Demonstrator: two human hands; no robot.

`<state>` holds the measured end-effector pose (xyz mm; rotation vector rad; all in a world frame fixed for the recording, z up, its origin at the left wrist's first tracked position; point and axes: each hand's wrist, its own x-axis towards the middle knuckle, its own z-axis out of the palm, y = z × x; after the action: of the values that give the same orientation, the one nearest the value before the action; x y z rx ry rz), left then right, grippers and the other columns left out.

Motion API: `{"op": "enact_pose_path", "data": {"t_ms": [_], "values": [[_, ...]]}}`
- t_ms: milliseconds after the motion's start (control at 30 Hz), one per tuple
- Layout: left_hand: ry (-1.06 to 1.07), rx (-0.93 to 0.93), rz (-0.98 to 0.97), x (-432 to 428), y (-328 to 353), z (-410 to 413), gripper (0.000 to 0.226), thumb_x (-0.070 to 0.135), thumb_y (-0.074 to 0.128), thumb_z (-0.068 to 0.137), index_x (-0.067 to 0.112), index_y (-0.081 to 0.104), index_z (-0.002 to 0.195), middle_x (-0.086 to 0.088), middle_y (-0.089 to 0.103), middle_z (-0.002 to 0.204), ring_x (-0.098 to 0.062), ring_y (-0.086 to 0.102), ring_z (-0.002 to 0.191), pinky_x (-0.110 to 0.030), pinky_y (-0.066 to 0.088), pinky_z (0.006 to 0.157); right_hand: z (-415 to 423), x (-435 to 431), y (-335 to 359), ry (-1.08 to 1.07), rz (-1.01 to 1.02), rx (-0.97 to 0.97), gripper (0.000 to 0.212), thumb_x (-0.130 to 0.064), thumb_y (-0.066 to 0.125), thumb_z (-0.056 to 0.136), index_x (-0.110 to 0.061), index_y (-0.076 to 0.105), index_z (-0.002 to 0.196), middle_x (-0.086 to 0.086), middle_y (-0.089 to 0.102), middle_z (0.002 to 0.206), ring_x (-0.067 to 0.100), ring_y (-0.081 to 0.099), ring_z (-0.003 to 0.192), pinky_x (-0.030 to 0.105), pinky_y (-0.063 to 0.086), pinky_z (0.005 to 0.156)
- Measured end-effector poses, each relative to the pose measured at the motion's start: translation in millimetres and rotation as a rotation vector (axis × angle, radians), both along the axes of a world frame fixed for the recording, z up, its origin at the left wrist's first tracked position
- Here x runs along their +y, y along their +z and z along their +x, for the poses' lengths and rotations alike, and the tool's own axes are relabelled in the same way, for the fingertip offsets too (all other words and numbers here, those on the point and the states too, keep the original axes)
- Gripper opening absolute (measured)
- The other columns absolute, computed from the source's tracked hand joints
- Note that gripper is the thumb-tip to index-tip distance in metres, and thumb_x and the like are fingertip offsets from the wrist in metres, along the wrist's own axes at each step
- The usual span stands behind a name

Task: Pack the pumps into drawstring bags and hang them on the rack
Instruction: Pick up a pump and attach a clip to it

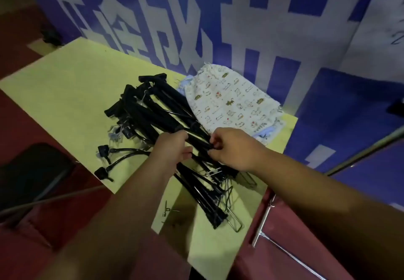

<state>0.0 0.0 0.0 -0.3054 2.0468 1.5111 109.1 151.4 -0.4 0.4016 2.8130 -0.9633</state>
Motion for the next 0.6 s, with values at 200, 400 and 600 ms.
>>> {"op": "enact_pose_path", "data": {"t_ms": [200,400,600], "values": [[-0.055,0.098,-0.038,0,-15,-4,0.031,0.02,0.062,0.101,0.001,0.054,0.125,-0.009,0.067,0.088,-0.031,0.079,0.085,-0.051,0.066,0.086,-10,-19,-19,0.091,0.356,-0.049,0.047,-0.048,0.069,0.099,-0.018,0.057,0.133,0.005,0.06,0.123,0.028,0.061,0.11,0.045,0.057,0.091],[-0.119,0.326,0.078,-19,-35,3,0.016,0.018,0.058,0.099,0.005,0.064,0.106,-0.009,0.071,0.084,-0.028,0.076,0.076,-0.043,0.065,0.083,-18,-31,-31,0.047,0.458,0.005,0.046,-0.051,0.067,0.1,-0.018,0.059,0.132,0.005,0.062,0.12,0.028,0.062,0.109,0.044,0.057,0.092],[-0.08,0.586,-0.024,-63,-47,-5,0.01,0.026,0.061,0.079,0.018,0.062,0.074,-0.002,0.05,0.06,-0.024,0.046,0.052,-0.028,0.039,0.057,16,-70,-26,0.129,0.453,0.329,0.027,-0.053,0.065,0.101,-0.031,0.07,0.116,-0.007,0.064,0.105,0.015,0.062,0.095,0.042,0.058,0.085]]}}
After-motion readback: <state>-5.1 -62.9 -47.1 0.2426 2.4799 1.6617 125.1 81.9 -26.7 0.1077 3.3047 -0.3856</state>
